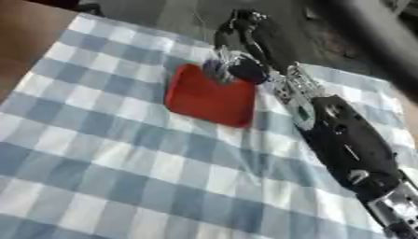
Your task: Pick up objects on the table and place them in the box.
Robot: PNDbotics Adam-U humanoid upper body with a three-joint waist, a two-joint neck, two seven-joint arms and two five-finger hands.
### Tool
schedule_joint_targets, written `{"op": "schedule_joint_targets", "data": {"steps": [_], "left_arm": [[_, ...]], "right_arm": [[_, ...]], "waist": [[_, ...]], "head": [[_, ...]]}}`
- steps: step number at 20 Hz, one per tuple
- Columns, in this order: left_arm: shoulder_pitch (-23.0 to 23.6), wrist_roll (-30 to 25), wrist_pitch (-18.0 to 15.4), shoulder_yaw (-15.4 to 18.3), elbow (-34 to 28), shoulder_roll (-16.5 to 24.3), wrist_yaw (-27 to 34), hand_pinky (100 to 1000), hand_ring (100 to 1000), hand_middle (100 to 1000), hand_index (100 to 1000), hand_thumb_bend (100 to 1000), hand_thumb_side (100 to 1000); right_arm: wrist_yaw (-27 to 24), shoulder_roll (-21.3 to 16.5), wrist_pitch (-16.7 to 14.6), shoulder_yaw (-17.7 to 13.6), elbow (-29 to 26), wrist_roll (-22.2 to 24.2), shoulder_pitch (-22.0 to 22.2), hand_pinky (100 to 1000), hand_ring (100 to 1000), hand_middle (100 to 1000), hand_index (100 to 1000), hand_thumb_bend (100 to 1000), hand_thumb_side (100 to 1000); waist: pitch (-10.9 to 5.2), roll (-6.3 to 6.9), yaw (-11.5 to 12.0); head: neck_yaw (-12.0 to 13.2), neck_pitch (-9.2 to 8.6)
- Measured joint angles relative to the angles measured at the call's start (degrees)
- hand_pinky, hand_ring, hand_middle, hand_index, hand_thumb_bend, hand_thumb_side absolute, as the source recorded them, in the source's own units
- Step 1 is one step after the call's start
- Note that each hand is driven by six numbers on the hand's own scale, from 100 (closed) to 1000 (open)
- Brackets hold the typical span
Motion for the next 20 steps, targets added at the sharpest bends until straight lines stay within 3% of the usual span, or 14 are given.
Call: {"op": "schedule_joint_targets", "data": {"steps": [4, 16, 17, 18, 19, 20], "left_arm": [[0.00, 0.00, 0.00, 0.00, 0.00, 0.00, 0.00, 797, 835, 1000, 877, 327, 1000], [0.06, 0.02, -0.02, 0.01, 0.00, 0.01, -0.01, 796, 836, 1000, 877, 325, 1000], [0.10, 0.02, -0.01, 0.01, 0.00, 0.02, -0.02, 796, 836, 1000, 877, 325, 1000], [0.23, 0.02, 0.01, 0.02, 0.00, 0.05, -0.04, 795, 836, 1000, 878, 324, 1000], [0.55, 0.03, 0.04, 0.02, 0.00, 0.07, -0.05, 795, 837, 1000, 878, 321, 1000], [0.81, 0.05, 0.07, 0.03, 0.00, 0.11, -0.06, 794, 838, 1000, 879, 317, 1000]], "right_arm": [[0.68, 0.00, -0.07, -0.03, 0.28, -0.81, 0.00, 100, 504, 641, 701, 108, 1000], [-0.18, -0.01, -0.21, -0.34, -0.32, -1.87, 1.22, 100, 491, 620, 700, 100, 1000], [-0.95, -0.01, -0.31, -0.34, -1.17, -2.02, 1.99, 100, 489, 615, 699, 100, 1000], [-1.93, -0.01, -0.28, -0.34, -2.58, -2.16, 3.30, 100, 487, 612, 700, 203, 1000], [-3.13, -0.01, -0.11, -0.35, -4.88, -2.43, 4.97, 100, 484, 600, 698, 100, 1000], [-4.40, -0.01, 0.19, -0.36, -7.73, -2.69, 6.91, 100, 483, 599, 700, 100, 1000]], "waist": [[0.00, -0.07, 0.00], [-0.02, -0.07, -0.60], [-0.04, -0.06, -0.94], [-0.13, -0.04, -1.44], [-0.26, 0.07, -1.90], [-0.39, 0.22, -2.25]], "head": [[0.02, -0.01], [0.08, -0.51], [0.08, -0.78], [0.08, -1.29], [-0.01, -2.34], [-0.07, -3.59]]}}
